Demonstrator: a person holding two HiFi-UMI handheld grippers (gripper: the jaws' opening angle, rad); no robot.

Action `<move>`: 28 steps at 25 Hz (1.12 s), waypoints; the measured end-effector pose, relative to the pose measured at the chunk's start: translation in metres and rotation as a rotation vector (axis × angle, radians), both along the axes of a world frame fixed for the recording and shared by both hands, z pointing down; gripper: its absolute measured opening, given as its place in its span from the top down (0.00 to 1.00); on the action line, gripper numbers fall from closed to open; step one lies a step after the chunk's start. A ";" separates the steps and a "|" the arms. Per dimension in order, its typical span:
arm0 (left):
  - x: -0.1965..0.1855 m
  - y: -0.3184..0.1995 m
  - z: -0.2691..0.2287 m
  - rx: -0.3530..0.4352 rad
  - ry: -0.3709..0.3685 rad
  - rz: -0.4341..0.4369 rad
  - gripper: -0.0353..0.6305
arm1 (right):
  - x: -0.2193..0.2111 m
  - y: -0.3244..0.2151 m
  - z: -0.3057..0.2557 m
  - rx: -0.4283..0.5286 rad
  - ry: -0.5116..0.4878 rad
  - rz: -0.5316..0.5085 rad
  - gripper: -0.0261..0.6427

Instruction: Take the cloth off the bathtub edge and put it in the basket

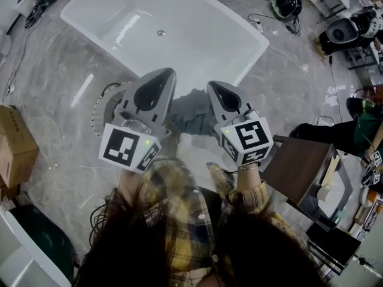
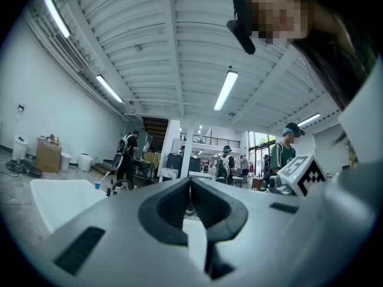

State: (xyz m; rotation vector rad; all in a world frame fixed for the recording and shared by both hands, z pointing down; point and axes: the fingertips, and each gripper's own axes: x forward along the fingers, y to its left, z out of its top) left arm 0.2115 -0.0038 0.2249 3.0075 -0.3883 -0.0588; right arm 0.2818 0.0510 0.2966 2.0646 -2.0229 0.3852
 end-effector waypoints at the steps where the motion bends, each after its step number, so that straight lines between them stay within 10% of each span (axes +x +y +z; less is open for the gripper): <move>1: 0.005 -0.001 0.000 -0.003 0.001 -0.007 0.92 | 0.005 -0.002 0.001 0.000 -0.002 -0.010 0.94; 28: 0.036 -0.013 0.060 -0.087 -0.138 0.067 0.92 | 0.050 -0.023 0.046 -0.084 -0.062 0.073 0.94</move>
